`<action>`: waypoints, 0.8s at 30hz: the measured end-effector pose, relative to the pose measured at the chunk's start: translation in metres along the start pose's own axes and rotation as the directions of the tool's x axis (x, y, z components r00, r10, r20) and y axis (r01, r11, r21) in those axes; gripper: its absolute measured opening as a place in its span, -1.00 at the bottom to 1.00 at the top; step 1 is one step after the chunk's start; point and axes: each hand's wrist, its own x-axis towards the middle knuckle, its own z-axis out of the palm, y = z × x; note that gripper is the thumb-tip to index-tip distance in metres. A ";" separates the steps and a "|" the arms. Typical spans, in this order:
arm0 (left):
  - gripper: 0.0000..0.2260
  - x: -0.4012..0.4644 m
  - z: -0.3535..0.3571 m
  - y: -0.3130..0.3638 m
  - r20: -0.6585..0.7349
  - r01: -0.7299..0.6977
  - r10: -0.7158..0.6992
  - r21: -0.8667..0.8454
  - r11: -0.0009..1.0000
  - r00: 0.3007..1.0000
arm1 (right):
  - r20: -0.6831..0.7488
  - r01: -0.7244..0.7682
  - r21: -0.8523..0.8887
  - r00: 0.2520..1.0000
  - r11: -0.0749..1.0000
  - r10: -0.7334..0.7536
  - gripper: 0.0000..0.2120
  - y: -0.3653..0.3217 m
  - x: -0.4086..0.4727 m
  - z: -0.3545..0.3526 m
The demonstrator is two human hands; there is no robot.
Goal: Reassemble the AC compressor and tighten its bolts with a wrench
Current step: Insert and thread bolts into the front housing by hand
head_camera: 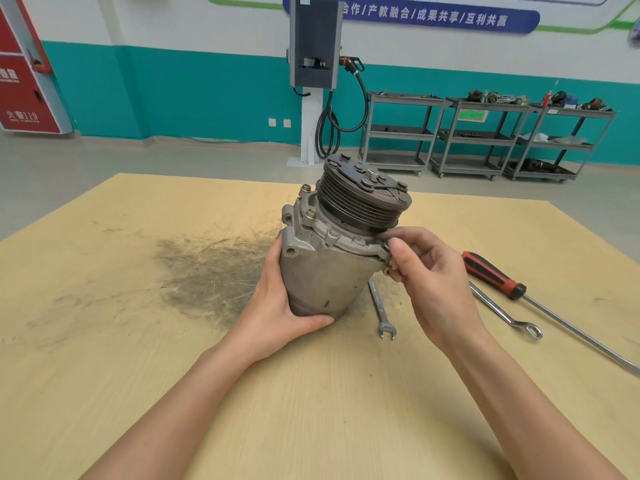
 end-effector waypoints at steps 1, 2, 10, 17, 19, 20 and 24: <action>0.06 0.000 0.000 0.000 -0.001 -0.004 0.004 -0.002 1.000 1.000 | 0.024 0.002 0.002 1.000 1.000 -0.002 -0.91 -0.001 -0.001 0.001; 0.06 0.000 0.000 0.000 -0.002 -0.009 0.009 -0.004 1.000 1.000 | 0.013 0.010 -0.011 1.000 1.000 -0.009 -0.93 -0.001 0.000 0.002; 0.07 0.000 0.000 -0.001 0.003 -0.007 0.007 0.001 1.000 1.000 | -0.070 -0.007 -0.051 0.998 0.999 0.003 -0.92 -0.002 -0.001 0.004; 0.06 0.001 0.001 -0.001 -0.005 -0.011 0.011 0.007 1.000 1.000 | -0.143 -0.023 -0.068 0.990 0.997 0.013 -0.81 -0.001 0.001 0.010; 0.06 0.001 0.001 -0.002 -0.005 -0.014 0.014 0.007 1.000 1.000 | -0.132 -0.019 -0.080 0.991 0.997 0.008 -0.83 -0.001 0.000 0.009; 0.06 0.001 0.001 -0.002 -0.004 -0.017 0.017 0.008 1.000 1.000 | -0.112 -0.005 -0.065 0.994 0.998 -0.002 -0.87 -0.001 0.000 0.008; 0.07 0.002 0.001 -0.003 -0.003 -0.016 0.016 0.003 1.000 1.000 | -0.065 0.031 -0.058 0.997 0.998 -0.035 -0.91 -0.002 -0.002 0.008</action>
